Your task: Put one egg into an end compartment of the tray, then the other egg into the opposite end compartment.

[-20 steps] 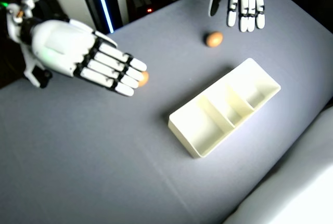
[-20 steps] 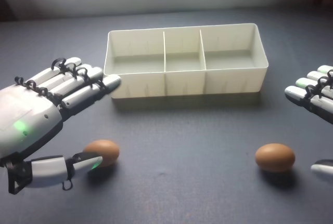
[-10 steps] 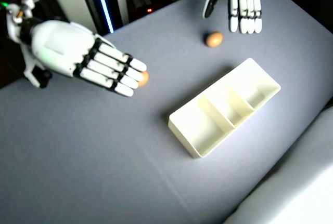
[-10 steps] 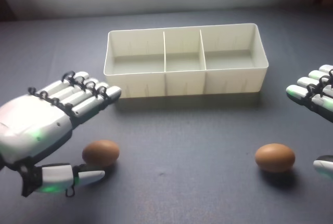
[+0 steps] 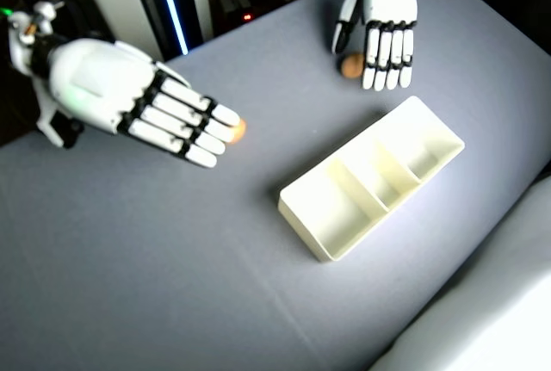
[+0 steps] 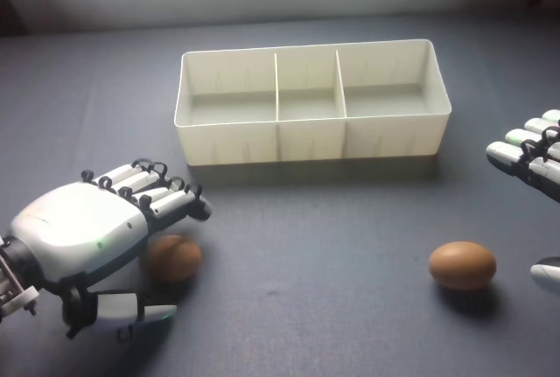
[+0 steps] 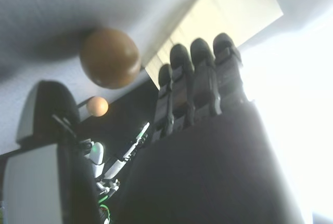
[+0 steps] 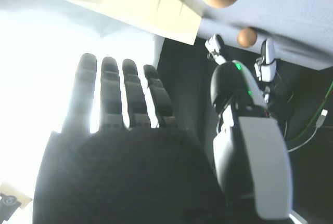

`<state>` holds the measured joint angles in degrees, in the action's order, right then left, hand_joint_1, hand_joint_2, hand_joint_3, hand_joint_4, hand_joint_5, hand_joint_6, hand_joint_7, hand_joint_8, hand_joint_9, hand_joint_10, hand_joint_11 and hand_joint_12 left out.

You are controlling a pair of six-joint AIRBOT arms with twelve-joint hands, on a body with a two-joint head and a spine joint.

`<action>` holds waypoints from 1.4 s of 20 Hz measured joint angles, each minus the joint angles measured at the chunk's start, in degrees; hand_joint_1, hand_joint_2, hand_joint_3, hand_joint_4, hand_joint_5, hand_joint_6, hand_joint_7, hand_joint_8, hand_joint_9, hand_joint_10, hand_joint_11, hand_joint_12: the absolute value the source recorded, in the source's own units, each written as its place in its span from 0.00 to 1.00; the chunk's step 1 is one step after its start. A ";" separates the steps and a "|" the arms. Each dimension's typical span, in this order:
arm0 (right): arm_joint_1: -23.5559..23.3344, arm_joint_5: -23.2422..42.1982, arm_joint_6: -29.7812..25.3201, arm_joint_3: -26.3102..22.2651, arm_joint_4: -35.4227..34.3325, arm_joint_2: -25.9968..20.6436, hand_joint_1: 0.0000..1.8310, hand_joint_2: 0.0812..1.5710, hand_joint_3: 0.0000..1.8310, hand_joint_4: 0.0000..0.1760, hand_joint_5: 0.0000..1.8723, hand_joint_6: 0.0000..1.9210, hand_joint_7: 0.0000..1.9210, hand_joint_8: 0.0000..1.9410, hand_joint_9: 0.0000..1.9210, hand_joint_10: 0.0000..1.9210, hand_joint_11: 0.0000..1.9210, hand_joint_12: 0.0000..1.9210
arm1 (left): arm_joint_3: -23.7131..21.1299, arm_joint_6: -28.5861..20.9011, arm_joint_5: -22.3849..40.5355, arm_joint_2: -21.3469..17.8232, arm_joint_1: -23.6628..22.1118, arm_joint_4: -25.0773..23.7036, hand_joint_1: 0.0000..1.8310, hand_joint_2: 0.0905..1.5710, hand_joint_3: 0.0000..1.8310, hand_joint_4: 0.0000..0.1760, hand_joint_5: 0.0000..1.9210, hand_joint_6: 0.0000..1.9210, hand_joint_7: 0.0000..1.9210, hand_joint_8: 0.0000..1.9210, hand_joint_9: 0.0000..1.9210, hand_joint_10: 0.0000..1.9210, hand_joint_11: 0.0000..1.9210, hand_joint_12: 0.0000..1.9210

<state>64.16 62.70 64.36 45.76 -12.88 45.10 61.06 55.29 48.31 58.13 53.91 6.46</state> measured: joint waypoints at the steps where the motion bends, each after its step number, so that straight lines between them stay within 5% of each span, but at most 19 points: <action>1: 0.00 0.02 -0.02 0.00 -0.02 0.00 0.13 0.84 0.02 0.00 0.00 0.00 0.00 0.00 0.00 0.00 0.00 0.00 | 0.17 -0.07 -0.24 0.13 0.00 0.09 0.50 0.69 0.00 0.00 0.19 0.30 0.29 0.18 0.08 0.57 0.00 0.80; 2: 0.00 0.02 -0.02 0.00 -0.02 0.00 0.13 0.84 0.02 0.00 0.00 0.00 0.00 0.00 0.00 0.00 0.00 0.00 | 0.24 -0.07 -0.24 0.22 0.00 -0.02 0.50 0.69 0.00 0.00 0.19 0.30 0.29 0.18 0.08 0.57 0.00 0.80; 3: 0.00 0.02 -0.07 0.07 0.04 0.00 0.14 0.84 0.01 0.00 0.00 0.00 0.00 0.00 0.00 0.00 0.00 0.00 | 0.24 -0.09 -0.22 0.24 0.00 0.02 0.62 0.76 0.00 0.00 0.31 0.61 0.41 0.63 0.24 0.80 0.10 0.96; 4: 0.00 0.02 -0.09 0.07 0.02 0.00 0.15 0.84 0.01 0.00 0.00 0.00 0.00 0.00 0.00 0.00 0.00 0.00 | 0.24 -0.17 0.09 0.24 0.00 -0.02 0.61 0.75 0.00 0.00 0.42 0.62 0.49 0.88 0.41 0.96 0.29 0.99; 5: 0.02 0.02 -0.09 0.07 -0.13 0.00 0.15 0.84 0.01 0.00 0.00 0.00 0.00 0.00 0.00 0.00 0.00 0.00 | 0.35 0.13 0.63 0.24 -0.57 -0.17 0.62 0.74 0.00 0.00 0.44 0.62 0.53 0.98 0.52 0.99 0.42 1.00; 6: 0.02 0.04 -0.09 0.09 -0.15 0.00 0.16 0.84 0.01 0.00 0.00 0.00 0.00 0.00 0.00 0.00 0.00 0.00 | 0.48 -0.07 0.61 0.24 -0.83 -0.02 0.62 0.74 0.00 0.00 0.45 0.62 0.59 1.00 0.64 1.00 0.63 1.00; 7: 0.02 0.02 -0.13 0.11 -0.22 0.00 0.16 0.84 0.01 0.00 0.00 0.00 0.00 0.00 0.00 0.00 0.00 0.00 | 0.48 -0.20 0.61 0.24 -1.01 0.02 0.62 0.73 0.00 0.00 0.46 0.60 0.62 1.00 0.67 1.00 0.69 1.00; 9: 0.31 0.13 -0.11 0.20 -0.42 0.00 0.15 0.84 0.01 0.00 0.00 0.00 0.00 0.00 0.00 0.00 0.00 0.00 | 0.48 -0.09 0.72 0.24 -1.01 -0.37 0.62 0.73 0.00 0.00 0.46 0.60 0.60 1.00 0.63 1.00 0.67 1.00; 11: 0.37 0.04 -0.20 0.17 -0.37 0.02 0.16 0.83 0.01 0.00 0.00 0.00 0.00 0.00 0.00 0.00 0.00 0.00 | -0.81 0.00 1.57 -0.87 -1.07 -1.29 0.60 0.75 0.00 0.00 0.43 0.66 0.52 1.00 0.51 1.00 0.48 1.00; 13: 0.37 0.02 -0.26 0.17 -0.63 0.02 0.16 0.83 0.01 0.00 0.00 0.00 0.00 0.00 0.00 0.00 0.00 0.00 | -1.70 -0.07 4.02 -2.34 -1.86 -3.02 0.61 0.73 0.00 0.00 0.45 0.61 0.54 1.00 0.54 1.00 0.48 1.00; 19: 0.37 0.24 -0.66 0.17 -0.39 0.02 0.15 0.84 0.01 0.00 0.00 0.00 0.00 0.00 0.00 0.00 0.00 0.00 | -1.60 2.51 9.44 -4.13 -8.52 -3.28 0.61 0.74 0.00 0.00 0.44 0.62 0.52 0.87 0.61 0.98 0.65 1.00; 21: 0.37 0.24 -0.70 0.17 -0.42 0.02 0.13 0.84 0.01 0.00 0.00 0.00 0.00 0.00 0.00 0.00 0.00 0.00 | 0.33 3.08 8.52 -3.52 -12.17 -3.91 0.61 0.74 0.00 0.00 0.44 0.62 0.54 0.95 0.64 1.00 0.69 1.00; 23: 0.37 0.31 -1.09 0.20 -0.61 0.02 0.12 0.84 0.01 0.00 0.00 0.00 0.00 0.00 0.00 0.00 0.00 0.00 | 4.81 2.99 5.33 -1.09 -16.79 0.85 0.62 0.73 0.00 0.00 0.45 0.61 0.60 1.00 0.72 1.00 0.79 1.00; 28: 0.42 0.44 -1.14 0.22 -0.20 0.02 0.10 0.84 0.00 0.00 0.00 0.00 0.00 0.00 0.00 0.00 0.00 0.00 | 10.69 3.08 -1.22 3.50 -22.60 2.99 0.62 0.72 0.00 0.00 0.46 0.60 0.60 1.00 0.71 1.00 0.78 1.00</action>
<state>64.58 63.13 63.22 45.98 -13.08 45.12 71.75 58.37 47.09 61.63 31.31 9.45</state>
